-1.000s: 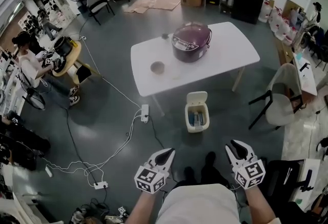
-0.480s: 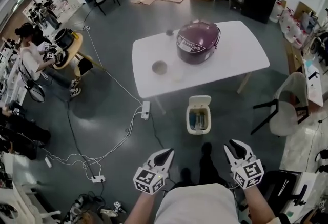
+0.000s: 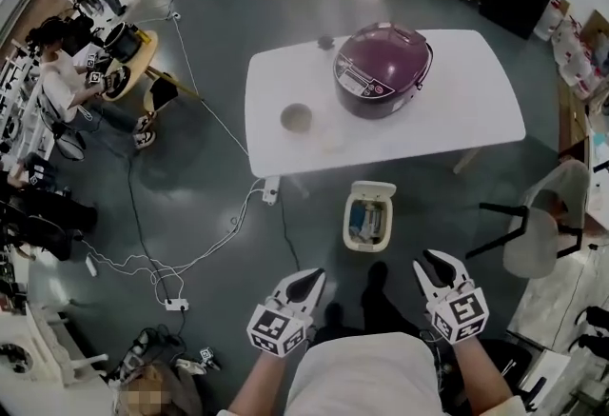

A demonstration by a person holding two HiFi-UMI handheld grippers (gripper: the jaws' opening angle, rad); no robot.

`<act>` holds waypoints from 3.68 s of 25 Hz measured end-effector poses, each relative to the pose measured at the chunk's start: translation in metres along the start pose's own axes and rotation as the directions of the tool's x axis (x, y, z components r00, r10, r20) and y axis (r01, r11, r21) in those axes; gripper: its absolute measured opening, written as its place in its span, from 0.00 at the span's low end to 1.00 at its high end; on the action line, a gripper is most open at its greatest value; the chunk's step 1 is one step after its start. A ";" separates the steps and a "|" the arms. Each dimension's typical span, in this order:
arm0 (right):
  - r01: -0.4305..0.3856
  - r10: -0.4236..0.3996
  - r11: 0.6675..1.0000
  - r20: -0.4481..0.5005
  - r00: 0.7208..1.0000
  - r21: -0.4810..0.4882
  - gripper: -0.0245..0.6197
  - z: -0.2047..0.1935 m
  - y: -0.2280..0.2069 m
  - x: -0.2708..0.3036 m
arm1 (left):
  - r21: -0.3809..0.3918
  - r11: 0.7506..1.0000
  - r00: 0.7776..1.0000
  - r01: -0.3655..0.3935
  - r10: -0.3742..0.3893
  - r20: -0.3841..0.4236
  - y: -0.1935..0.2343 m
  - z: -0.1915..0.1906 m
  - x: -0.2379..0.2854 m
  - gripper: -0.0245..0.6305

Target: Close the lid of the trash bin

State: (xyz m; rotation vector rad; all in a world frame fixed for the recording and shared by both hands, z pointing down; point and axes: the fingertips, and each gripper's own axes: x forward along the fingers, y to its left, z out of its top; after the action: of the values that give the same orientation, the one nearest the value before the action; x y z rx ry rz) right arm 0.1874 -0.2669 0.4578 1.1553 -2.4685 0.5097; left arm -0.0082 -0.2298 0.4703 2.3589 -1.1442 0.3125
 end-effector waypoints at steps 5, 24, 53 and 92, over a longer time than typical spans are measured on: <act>-0.053 0.053 0.999 -0.035 0.998 0.002 0.21 -0.002 -0.048 0.028 | -0.030 0.998 0.999 -0.048 0.047 -0.015 0.005 0.003 0.042 0.06; -0.148 0.144 0.989 -0.178 0.973 -0.011 0.20 -0.031 -0.093 0.144 | -0.056 0.990 0.989 -0.129 0.125 -0.076 0.068 -0.021 0.107 0.06; -0.142 0.101 0.987 -0.408 0.907 -0.070 0.22 -0.221 -0.170 0.377 | -0.090 0.995 0.982 -0.053 0.035 -0.184 0.171 -0.170 0.223 0.06; -0.245 0.190 0.969 -0.505 0.842 -0.045 0.20 -0.348 -0.113 0.341 | -0.138 0.990 0.963 -0.019 -0.019 -0.270 0.164 -0.260 0.241 0.06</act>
State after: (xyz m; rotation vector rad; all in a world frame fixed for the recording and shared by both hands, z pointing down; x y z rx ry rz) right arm 0.1324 -0.3945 0.9381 0.5987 -2.1418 0.6374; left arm 0.0153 -0.3405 0.8442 2.1172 -1.0015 0.5202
